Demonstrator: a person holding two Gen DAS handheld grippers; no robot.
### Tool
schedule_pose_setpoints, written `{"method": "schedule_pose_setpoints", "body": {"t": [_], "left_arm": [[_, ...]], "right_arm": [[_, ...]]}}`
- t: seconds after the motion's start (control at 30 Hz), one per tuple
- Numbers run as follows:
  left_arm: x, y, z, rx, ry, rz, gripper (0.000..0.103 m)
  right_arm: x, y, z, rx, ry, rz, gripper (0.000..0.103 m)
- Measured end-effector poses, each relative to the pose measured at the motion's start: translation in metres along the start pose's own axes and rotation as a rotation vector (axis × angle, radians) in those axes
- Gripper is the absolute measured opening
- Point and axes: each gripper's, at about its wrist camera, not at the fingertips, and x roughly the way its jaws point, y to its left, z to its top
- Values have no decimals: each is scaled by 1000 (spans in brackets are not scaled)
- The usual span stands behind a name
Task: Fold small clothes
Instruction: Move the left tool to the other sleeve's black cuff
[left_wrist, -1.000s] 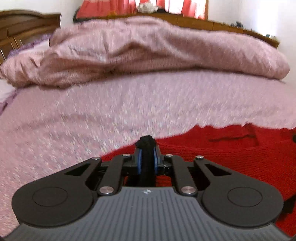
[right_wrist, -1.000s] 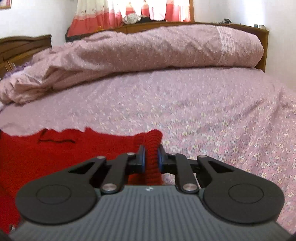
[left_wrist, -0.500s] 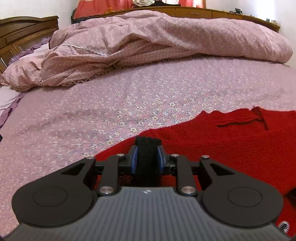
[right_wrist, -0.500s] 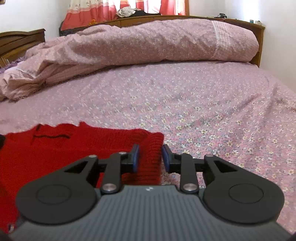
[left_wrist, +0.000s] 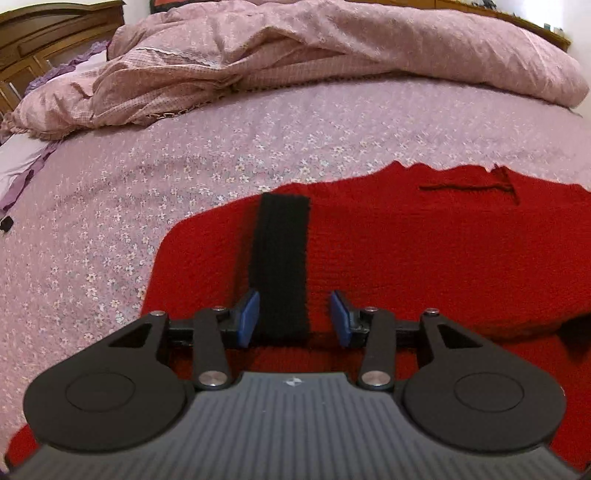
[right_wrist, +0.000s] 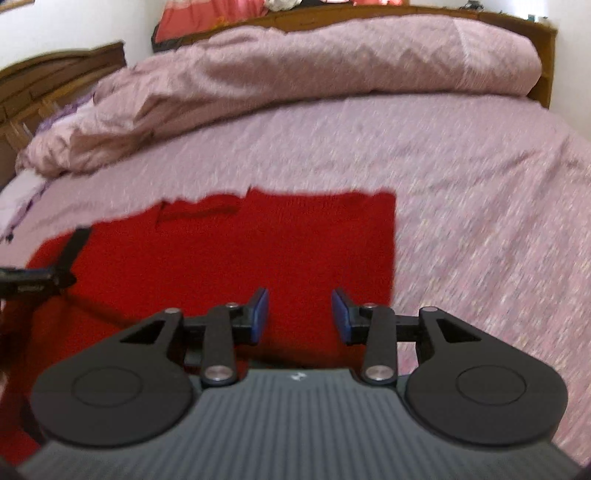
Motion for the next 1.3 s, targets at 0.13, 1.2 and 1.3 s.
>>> {"method": "schedule_pose_setpoints", "body": {"t": [0.13,1.2,1.3], "left_arm": [[4,-3,-1,13,-3,17,52],[-176,98,-106,-440,-61,78,76],[-175,104,-124,-460,-28,88,77]], "right_arm": [[14,0,-15,6,1,-1,41],[-96,33,-63,66,-31,91,45],[-98,34,-79,83,-14,88,47]]}}
